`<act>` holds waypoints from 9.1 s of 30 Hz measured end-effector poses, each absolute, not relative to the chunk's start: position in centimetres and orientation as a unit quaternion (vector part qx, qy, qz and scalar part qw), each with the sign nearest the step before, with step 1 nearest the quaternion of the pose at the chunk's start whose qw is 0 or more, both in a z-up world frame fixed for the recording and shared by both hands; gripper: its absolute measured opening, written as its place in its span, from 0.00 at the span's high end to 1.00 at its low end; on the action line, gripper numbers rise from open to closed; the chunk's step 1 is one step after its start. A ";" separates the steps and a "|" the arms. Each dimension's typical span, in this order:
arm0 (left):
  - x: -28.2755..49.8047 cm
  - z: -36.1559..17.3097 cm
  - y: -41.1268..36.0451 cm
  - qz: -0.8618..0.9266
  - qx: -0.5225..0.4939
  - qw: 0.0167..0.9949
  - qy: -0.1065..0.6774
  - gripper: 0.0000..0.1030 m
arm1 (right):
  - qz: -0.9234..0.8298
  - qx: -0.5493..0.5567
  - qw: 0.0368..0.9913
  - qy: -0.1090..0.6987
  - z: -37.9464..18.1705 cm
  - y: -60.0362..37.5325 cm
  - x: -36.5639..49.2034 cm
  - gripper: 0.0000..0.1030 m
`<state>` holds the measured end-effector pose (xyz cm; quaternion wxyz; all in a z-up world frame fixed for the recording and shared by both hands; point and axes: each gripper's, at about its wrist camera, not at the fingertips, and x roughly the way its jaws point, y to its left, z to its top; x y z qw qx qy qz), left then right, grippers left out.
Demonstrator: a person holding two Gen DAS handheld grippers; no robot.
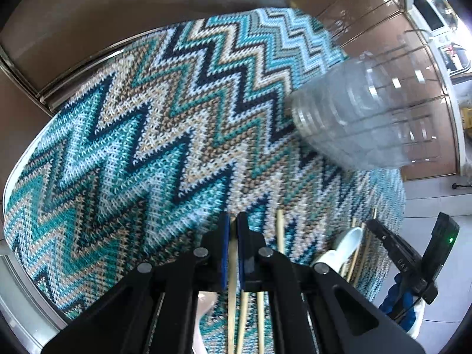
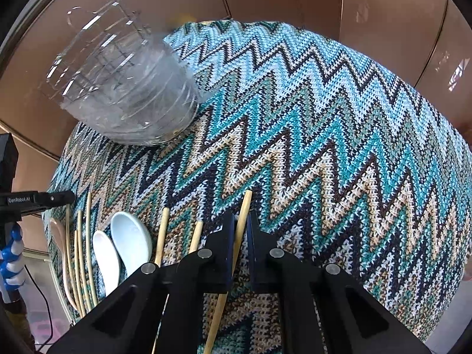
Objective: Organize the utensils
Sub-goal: 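Lower the left tool onto a bamboo chopstick and close it while the right tool grasps another, then lift the left tool's chopstick over the rack while the right tool carries its chopstick there too, then open the left tool over the cup while the right tool releases its chopstick into it, then lower the left tool onto another chopstick and close it while the right tool grasps one, then raise the left tool's chopstick above the rack while the right tool lifts its chopstick there, then open the left tool to drop its chopstick in the cup while the right tool opens too, then withdraw both tools from the rack and move them over the remaining chopsticks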
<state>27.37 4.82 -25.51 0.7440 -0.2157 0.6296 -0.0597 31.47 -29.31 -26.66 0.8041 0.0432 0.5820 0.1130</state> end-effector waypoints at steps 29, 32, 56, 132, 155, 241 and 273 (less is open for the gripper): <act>25.2 3.3 4.7 -0.112 -0.226 0.944 0.212 0.96 | 0.201 0.080 0.969 0.122 -0.3 -25.0 26.5 0.95; 27.0 2.9 4.0 -0.089 -0.224 0.952 0.191 0.96 | 0.184 0.080 0.974 0.105 -1.0 -24.8 28.0 0.95; 29.9 -8.7 -2.8 -0.049 -0.140 0.970 0.194 0.60 | 0.119 0.031 0.980 0.159 -11.8 -23.8 30.2 0.64; 26.8 -24.8 -2.9 -0.102 -0.194 0.761 0.610 0.75 | 0.137 0.014 0.838 0.528 -24.4 -27.9 26.2 0.81; 25.8 -25.2 -1.6 -0.067 -0.226 0.767 0.597 0.96 | 0.139 0.051 0.825 0.546 -25.8 -27.8 27.8 0.95; 21.8 -2.0 -0.8 -0.035 -0.066 0.988 0.134 0.58 | 0.155 0.032 0.983 0.094 -2.7 -23.8 23.1 0.72; 5.4 1.4 5.0 -0.076 -0.034 0.982 0.169 0.47 | 0.122 0.032 0.986 0.107 1.3 -25.6 5.5 0.65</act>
